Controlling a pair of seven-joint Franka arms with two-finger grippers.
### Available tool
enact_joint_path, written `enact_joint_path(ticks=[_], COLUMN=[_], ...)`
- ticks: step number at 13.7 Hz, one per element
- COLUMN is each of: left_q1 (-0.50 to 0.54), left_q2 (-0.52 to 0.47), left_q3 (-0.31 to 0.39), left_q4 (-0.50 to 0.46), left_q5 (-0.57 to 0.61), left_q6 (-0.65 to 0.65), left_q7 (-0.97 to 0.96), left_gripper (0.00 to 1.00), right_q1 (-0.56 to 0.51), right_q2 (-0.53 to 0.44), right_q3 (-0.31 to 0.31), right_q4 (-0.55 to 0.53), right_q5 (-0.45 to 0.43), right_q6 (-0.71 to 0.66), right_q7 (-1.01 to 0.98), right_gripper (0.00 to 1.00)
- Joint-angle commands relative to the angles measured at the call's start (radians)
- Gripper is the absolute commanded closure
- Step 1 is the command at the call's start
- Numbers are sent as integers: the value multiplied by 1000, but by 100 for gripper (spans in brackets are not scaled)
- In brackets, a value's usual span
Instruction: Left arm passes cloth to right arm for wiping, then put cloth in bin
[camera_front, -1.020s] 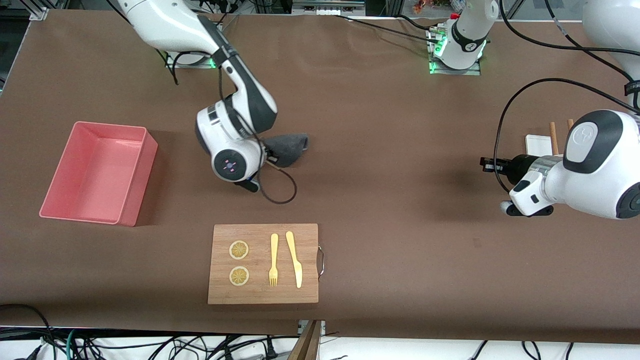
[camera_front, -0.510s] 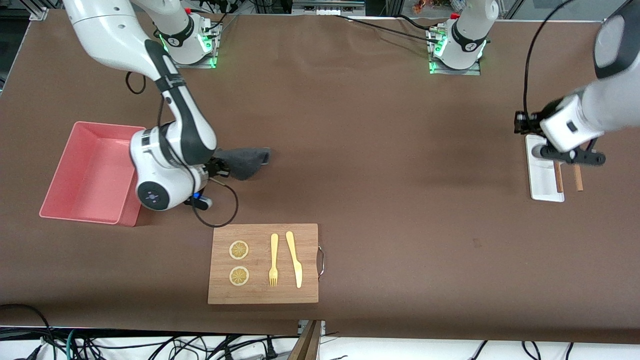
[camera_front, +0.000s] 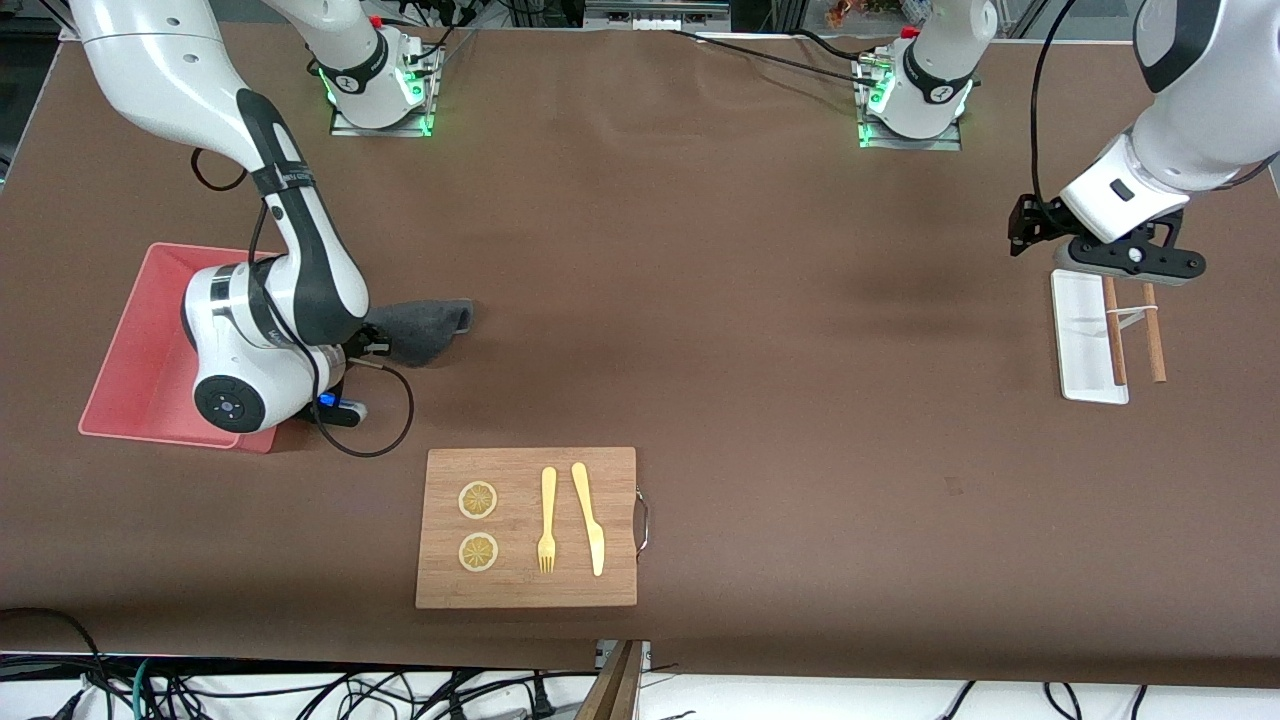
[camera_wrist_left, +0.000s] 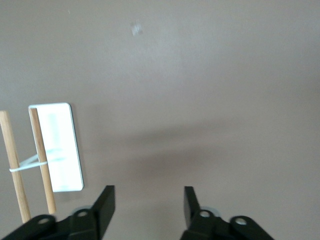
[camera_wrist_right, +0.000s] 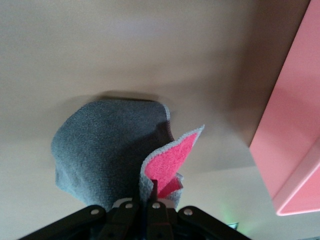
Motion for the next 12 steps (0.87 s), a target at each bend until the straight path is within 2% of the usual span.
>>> enact_joint_path(ticks=[1,4,6,12], left_q1=[11,30,30,29], left_q2=[87,87,90,95], left_q3=[10,13,13,12], left_q4=[124,156,212,308], left_q5=[39,39,39,30], left_q6=[-15,-56,-93,-175], left_q7=[24,53,54,45], left_gripper=[0,0,0,0], right_q1=[14,36,67,200], right_q2=[-14,-3,0,16], right_q3=[14,22,20,22], right_q4=[-4,-4,-6,-4], right_q5=[-13,47,73,163], right_q6=[3,41,66,141], right_q7=[-12,56,111,347], right_gripper=[100,100,100,100])
